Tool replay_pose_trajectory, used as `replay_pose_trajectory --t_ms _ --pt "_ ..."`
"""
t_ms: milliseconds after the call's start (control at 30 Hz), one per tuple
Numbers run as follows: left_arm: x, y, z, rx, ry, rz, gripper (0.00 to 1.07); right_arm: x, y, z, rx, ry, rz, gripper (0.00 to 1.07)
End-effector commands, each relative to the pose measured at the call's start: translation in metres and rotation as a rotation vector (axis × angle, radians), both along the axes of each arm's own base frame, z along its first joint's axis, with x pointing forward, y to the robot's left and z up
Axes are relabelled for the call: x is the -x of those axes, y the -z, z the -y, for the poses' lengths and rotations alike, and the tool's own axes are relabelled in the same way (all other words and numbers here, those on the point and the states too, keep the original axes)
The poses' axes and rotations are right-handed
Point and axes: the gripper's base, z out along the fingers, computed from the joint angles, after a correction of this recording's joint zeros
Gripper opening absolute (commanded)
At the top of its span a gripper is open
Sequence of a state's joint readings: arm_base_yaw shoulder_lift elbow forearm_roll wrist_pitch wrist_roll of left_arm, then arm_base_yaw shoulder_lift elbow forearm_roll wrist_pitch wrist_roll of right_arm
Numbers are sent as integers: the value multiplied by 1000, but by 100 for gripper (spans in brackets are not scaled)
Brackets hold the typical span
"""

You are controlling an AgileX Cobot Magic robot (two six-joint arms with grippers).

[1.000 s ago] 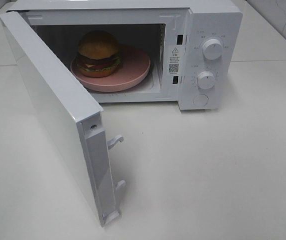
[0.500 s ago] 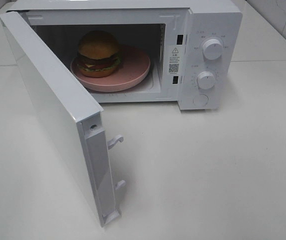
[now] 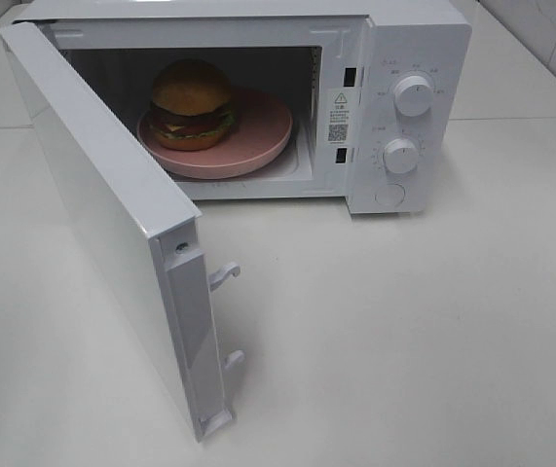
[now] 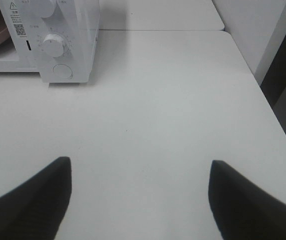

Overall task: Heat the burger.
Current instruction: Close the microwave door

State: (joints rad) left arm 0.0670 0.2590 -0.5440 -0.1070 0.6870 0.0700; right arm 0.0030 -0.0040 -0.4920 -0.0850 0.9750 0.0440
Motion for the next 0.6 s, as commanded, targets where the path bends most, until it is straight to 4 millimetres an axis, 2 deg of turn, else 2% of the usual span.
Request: replay_pose_trajectory --t_ms 33,67,133,200,233,267,400,600 --pt "-19 -1 -2 20 -14 48 0 5 0 0 4 2 47 69" --pt "-19 -1 -2 20 -14 48 0 5 0 0 4 2 47 69" --pt "-37 1 -3 61 -28 117 0 5 0 0 4 2 47 69" --pt "-42 3 -4 82 -35 143 0 5 0 0 4 2 47 69" --pt "-53 9 -6 125 -56 184 0 5 0 0 4 2 47 69" --pt "-53 9 -6 125 -56 184 0 5 0 0 4 2 47 69" --pt "-73 27 -13 148 -118 256 0 5 0 0 4 2 47 69" --pt "-94 54 -17 78 -140 225 0 5 0 0 4 2 47 69"
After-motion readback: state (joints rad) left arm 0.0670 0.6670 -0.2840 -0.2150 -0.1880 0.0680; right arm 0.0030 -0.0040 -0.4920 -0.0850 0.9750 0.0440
